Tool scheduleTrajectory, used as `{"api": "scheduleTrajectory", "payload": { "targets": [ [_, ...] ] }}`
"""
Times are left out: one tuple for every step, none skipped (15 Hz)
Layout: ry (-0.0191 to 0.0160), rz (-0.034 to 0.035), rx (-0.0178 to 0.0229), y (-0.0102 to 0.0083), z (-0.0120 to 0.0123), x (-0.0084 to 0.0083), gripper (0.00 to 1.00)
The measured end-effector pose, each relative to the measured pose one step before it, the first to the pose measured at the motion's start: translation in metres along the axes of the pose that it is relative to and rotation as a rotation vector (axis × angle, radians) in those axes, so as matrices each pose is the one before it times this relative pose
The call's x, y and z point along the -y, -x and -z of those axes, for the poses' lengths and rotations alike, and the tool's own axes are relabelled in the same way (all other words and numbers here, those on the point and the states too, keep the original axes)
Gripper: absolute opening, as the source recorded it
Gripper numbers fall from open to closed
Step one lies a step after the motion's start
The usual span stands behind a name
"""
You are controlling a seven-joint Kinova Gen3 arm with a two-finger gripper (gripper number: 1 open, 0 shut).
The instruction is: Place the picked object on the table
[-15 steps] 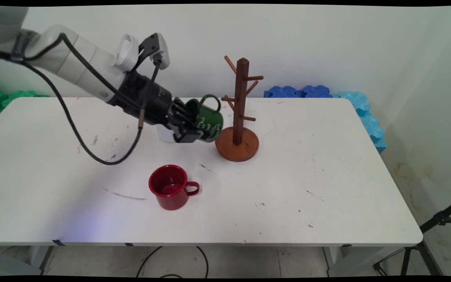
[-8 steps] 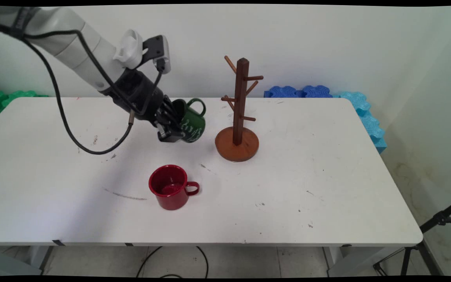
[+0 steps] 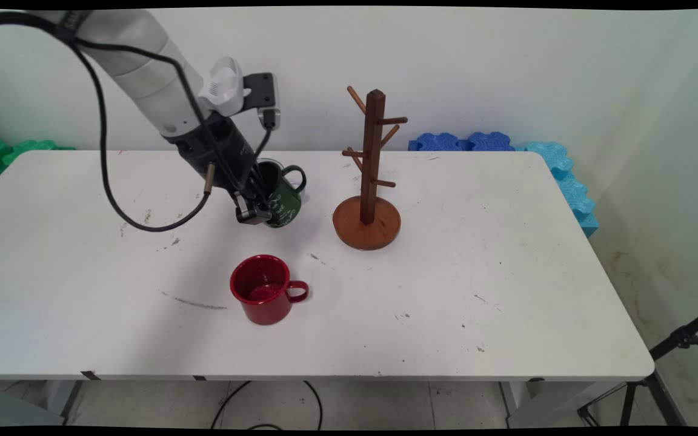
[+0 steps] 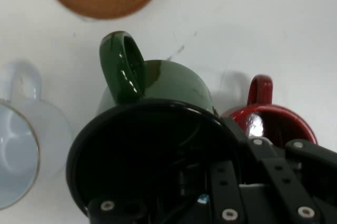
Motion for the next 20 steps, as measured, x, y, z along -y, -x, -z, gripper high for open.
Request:
{"api": "scheduleTrajectory", "payload": {
  "targets": [
    [-0.00145,-0.00213,0.02017,-0.00312,-0.00251,0.00129,0.00],
    [-0.00122,-0.00108,0.01300,-0.00199,-0.00200,0.00129,0.00],
    [-0.00135,-0.00179,0.01875,-0.00280,-0.00312,0.00188,0.00],
    [-0.00200,-0.00229,0.02123,-0.00320,-0.00406,0.00258,0.00],
    [-0.00263,-0.00382,0.01912,-0.00276,-0.00417,0.00294,0.00],
    [-0.00105,-0.00503,0.01486,-0.00254,-0.00382,0.00259,0.00],
    [0.00039,-0.00881,0.01509,-0.00318,-0.00452,0.00302,0.00],
    [0.00153,-0.00973,0.01440,-0.00279,-0.00546,0.00321,0.00],
    [0.00103,-0.00645,0.00955,-0.00183,-0.00397,0.00237,0.00],
    [0.00002,-0.00589,0.00892,-0.00171,-0.00422,0.00293,0.00],
    [0.00046,-0.00631,0.01073,-0.00200,-0.00533,0.00341,0.00],
    [-0.00007,-0.00562,0.01206,-0.00194,-0.00640,0.00418,0.00],
    [0.00116,-0.00560,0.01112,-0.00206,-0.00689,0.00394,0.00],
    [0.00175,-0.00335,0.00790,-0.00124,-0.00502,0.00262,0.00],
    [0.00215,-0.00243,0.00713,-0.00099,-0.00490,0.00235,0.00],
    [0.00254,-0.00312,0.00840,-0.00132,-0.00566,0.00266,0.00],
    [0.00308,-0.00321,0.00865,-0.00163,-0.00626,0.00287,0.00],
    [0.00421,-0.00181,0.00777,-0.00157,-0.00564,0.00230,0.00],
    [0.00376,-0.00112,0.00653,-0.00145,-0.00432,0.00171,0.00],
    [0.00463,-0.00042,0.00723,-0.00179,-0.00451,0.00176,0.00]
  ]
}}
